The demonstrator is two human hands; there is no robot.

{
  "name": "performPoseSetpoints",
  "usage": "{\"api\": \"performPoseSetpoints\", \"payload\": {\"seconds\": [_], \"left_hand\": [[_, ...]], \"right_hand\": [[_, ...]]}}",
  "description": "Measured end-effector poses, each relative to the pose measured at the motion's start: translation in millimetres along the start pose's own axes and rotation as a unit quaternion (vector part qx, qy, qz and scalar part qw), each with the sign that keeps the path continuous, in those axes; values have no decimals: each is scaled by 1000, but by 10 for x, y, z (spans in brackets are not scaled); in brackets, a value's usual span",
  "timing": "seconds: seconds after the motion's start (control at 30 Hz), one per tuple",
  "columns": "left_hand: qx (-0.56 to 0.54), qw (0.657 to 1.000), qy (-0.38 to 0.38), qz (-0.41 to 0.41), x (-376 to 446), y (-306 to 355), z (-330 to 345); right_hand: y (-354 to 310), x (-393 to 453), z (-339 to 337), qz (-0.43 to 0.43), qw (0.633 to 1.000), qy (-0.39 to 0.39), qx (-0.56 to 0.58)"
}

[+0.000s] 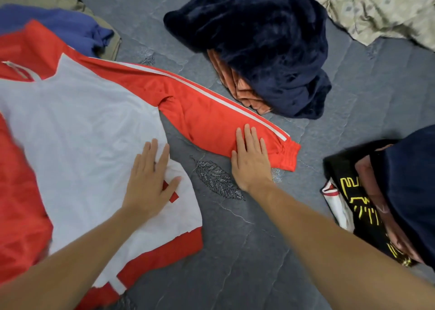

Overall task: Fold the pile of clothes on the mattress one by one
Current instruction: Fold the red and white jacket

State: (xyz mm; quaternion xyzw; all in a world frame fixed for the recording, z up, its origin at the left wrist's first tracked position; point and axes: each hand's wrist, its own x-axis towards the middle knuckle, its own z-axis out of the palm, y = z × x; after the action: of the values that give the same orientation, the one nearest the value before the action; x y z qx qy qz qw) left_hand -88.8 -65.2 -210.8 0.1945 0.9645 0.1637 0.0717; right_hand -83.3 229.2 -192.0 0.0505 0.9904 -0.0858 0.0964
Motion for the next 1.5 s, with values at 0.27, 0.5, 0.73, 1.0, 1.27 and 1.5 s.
{"api": "performPoseSetpoints", "payload": {"seconds": [0.27, 0.5, 0.73, 1.0, 1.27, 1.5], "left_hand": [[-26, 996, -11, -79, -1392, 120, -149], [31, 975, -22, -218, -2514, -210, -310], [88, 972, 56, -209, -2545, -337, -301], [-5, 997, 28, -66, -2994, -359, -303], [-21, 998, -55, -33, -4114, 15, -134], [25, 996, 22, -78, -4193, -61, -500]], "right_hand": [[-1436, -1091, 285, -94, 968, -65, 223], [-1690, -1483, 218, 130, 929, -59, 341], [-1487, -1575, 222, 102, 916, -88, 378], [-1480, -2350, 324, 109, 918, -71, 375], [-1206, -3550, 505, 135, 943, -106, 286], [-1735, -3423, 377, -75, 995, 17, 70]]}}
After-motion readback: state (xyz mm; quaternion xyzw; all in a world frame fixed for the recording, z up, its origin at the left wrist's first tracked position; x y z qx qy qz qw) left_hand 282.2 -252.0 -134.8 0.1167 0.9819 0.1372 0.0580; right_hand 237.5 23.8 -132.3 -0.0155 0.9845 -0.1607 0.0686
